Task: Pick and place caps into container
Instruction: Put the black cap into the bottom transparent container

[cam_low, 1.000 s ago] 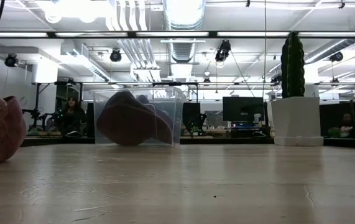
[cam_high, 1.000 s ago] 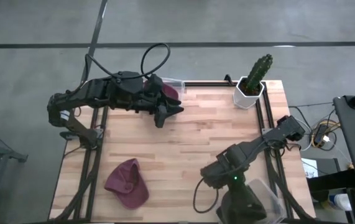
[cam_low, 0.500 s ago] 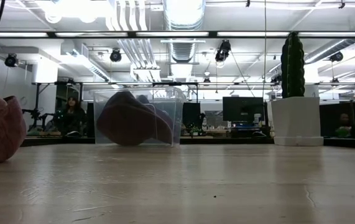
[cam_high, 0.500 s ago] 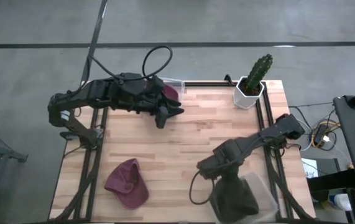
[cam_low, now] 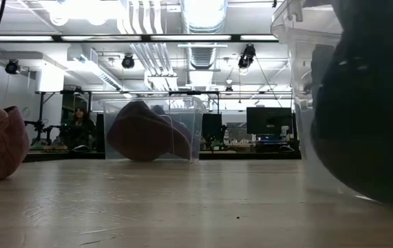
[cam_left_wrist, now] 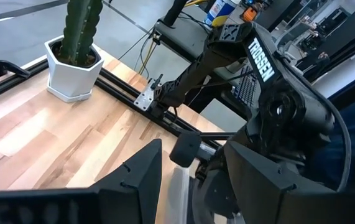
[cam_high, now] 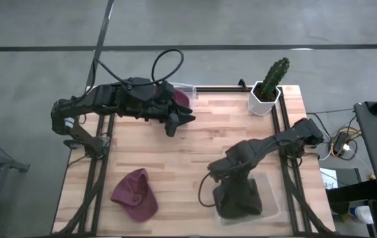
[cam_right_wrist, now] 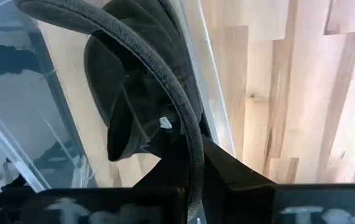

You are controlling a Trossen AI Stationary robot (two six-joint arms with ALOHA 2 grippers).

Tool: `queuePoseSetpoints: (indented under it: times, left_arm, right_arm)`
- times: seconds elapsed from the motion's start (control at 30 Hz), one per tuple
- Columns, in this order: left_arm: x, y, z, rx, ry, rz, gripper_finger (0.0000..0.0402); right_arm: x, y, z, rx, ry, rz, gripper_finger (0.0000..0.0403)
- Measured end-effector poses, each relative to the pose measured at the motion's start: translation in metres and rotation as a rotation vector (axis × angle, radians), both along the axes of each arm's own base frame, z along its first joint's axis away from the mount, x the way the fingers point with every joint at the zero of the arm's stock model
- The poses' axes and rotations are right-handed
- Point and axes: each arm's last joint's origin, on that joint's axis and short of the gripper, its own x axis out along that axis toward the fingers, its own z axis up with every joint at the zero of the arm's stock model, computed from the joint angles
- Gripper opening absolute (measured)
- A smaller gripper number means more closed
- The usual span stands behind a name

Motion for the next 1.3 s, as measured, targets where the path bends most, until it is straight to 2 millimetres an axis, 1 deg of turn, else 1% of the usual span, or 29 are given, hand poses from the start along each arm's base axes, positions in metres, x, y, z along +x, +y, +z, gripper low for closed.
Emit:
queuePoseSetpoints:
  times: [0.07,0.13,0.33,0.47,0.6,0.83,0.93,1.07,1.3]
  left_arm:
    - [0.0,0.0,0.0,0.0,0.001,0.0,0.0171]
    - [0.0,0.0,0.0,0.0,0.001,0.0,0.0171]
    - [0.0,0.0,0.0,0.001,0.004,-0.001,0.0171]
    - [-0.001,0.0,-0.002,0.01,0.02,-0.004,0.0171]
    - [-0.001,0.0,-0.004,0.012,0.043,-0.005,0.0171]
    - [-0.002,0.0,-0.004,0.007,0.048,-0.004,0.0171]
    - [-0.001,0.0,-0.005,0.006,0.049,-0.004,0.0171]
    - [-0.001,0.0,-0.005,-0.008,0.049,-0.004,0.0171]
    - [0.001,-0.001,-0.005,-0.2,0.031,0.038,0.0171]
  right_arm:
    - [-0.002,-0.003,0.004,0.009,-0.013,0.009,0.0011]
    - [-0.004,-0.005,0.008,0.044,-0.033,0.091,0.0011]
    - [-0.014,-0.012,0.024,0.069,-0.112,0.244,0.0011]
    - [-0.018,-0.015,0.03,0.09,-0.153,0.358,0.0011]
    - [-0.021,-0.014,0.034,0.151,-0.176,0.46,0.0011]
    - [-0.026,-0.016,0.04,0.16,-0.204,0.492,0.0011]
    - [-0.027,-0.016,0.047,0.164,-0.244,0.543,0.0011]
    - [-0.032,-0.018,0.061,0.168,-0.311,0.588,0.0011]
    - [-0.043,-0.024,0.08,0.152,-0.391,0.615,0.0011]
